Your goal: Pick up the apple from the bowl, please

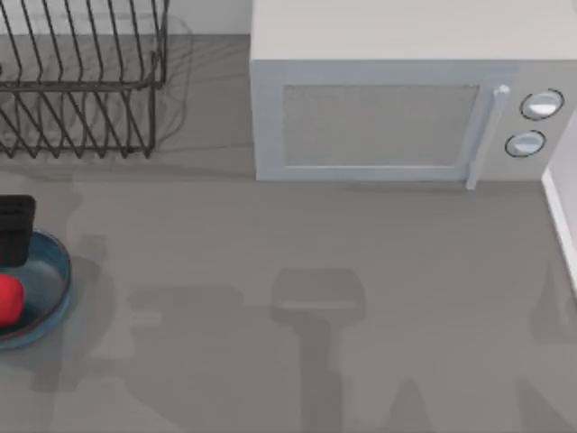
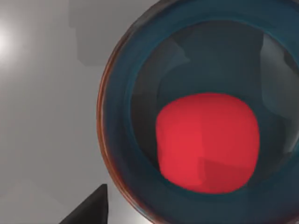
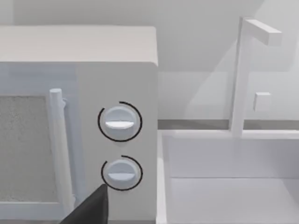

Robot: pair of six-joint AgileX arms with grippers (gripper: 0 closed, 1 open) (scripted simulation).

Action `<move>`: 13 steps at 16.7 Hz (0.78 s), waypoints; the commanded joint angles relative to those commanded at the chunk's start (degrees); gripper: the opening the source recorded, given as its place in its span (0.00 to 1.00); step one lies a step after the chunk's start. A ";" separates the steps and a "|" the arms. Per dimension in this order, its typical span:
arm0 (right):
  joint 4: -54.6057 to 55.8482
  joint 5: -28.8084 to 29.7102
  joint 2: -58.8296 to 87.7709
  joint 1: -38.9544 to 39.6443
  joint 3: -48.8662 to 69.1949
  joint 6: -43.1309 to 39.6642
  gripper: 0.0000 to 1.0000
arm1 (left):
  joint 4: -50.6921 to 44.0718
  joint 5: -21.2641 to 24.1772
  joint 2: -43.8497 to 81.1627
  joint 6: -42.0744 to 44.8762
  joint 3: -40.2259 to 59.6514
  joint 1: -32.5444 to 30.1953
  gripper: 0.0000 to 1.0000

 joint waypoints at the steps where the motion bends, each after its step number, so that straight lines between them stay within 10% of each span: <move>1: 0.00 0.00 0.00 0.00 0.00 0.00 1.00 | -2.46 0.00 4.05 0.26 2.73 0.21 1.00; 13: 0.00 0.00 0.00 0.00 0.00 0.00 1.00 | -8.99 0.00 16.16 1.05 10.29 0.59 1.00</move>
